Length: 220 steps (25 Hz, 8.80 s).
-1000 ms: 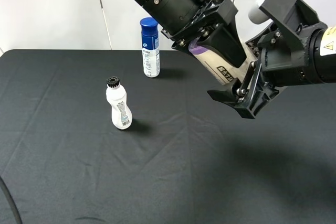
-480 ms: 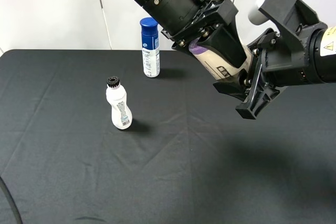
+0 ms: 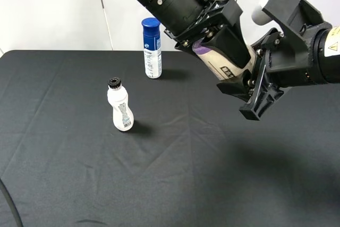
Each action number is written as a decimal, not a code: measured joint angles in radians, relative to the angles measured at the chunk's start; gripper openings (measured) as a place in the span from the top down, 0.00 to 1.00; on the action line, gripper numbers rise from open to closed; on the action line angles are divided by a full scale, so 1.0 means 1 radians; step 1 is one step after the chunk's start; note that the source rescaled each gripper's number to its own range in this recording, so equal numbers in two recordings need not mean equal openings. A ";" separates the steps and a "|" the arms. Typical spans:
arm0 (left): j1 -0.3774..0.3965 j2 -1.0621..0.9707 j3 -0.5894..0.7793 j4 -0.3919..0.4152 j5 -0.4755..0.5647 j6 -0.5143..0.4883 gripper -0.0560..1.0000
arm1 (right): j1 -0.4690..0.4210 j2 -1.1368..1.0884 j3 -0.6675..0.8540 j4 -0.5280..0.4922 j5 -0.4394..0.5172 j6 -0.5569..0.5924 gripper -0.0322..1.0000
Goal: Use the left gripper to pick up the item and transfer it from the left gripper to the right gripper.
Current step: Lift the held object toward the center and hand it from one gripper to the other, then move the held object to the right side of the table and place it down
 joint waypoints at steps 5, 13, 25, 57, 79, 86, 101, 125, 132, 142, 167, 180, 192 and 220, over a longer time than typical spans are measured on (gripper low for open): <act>-0.001 0.000 0.000 -0.017 -0.061 0.000 0.11 | 0.000 0.007 0.000 0.000 0.020 -0.001 0.95; -0.001 0.000 0.000 -0.016 -0.058 0.000 0.01 | 0.000 0.007 0.000 0.000 0.025 -0.002 0.95; 0.046 -0.039 0.000 -0.015 -0.018 -0.003 0.01 | 0.000 0.007 0.000 0.000 0.033 -0.002 0.95; 0.278 -0.452 0.000 0.443 0.283 -0.226 0.01 | 0.000 0.007 0.000 0.000 0.033 -0.002 0.95; 0.278 -1.010 0.304 0.813 0.311 -0.473 0.00 | 0.000 0.007 0.000 0.007 0.031 0.003 0.95; 0.278 -1.281 0.520 0.858 0.311 -0.548 0.00 | 0.000 0.007 0.000 0.009 0.047 0.041 0.96; 0.278 -1.808 0.837 0.861 0.310 -0.580 0.00 | 0.000 0.007 0.000 0.011 0.061 0.103 0.96; 0.278 -1.866 1.069 0.820 0.211 -0.576 0.00 | 0.000 0.007 0.000 0.014 0.064 0.162 0.96; 0.278 -1.866 1.069 0.815 0.209 -0.573 0.00 | 0.000 0.007 0.000 0.015 0.064 0.164 0.96; 0.472 -1.866 1.069 0.815 0.209 -0.573 0.00 | 0.000 0.007 0.000 0.015 0.064 0.174 0.96; 0.755 -1.866 1.069 0.815 0.208 -0.573 0.00 | -0.010 0.007 0.000 0.006 0.191 0.357 0.96; 0.755 -1.866 1.069 0.815 0.207 -0.573 0.00 | -0.236 0.238 -0.217 -0.002 0.440 0.391 0.96; 0.755 -1.866 1.069 0.815 0.207 -0.573 0.00 | -0.255 0.573 -0.418 -0.027 0.476 0.319 0.96; 0.755 -1.866 1.069 0.815 0.207 -0.573 0.00 | -0.361 0.795 -0.538 -0.018 0.444 0.319 0.96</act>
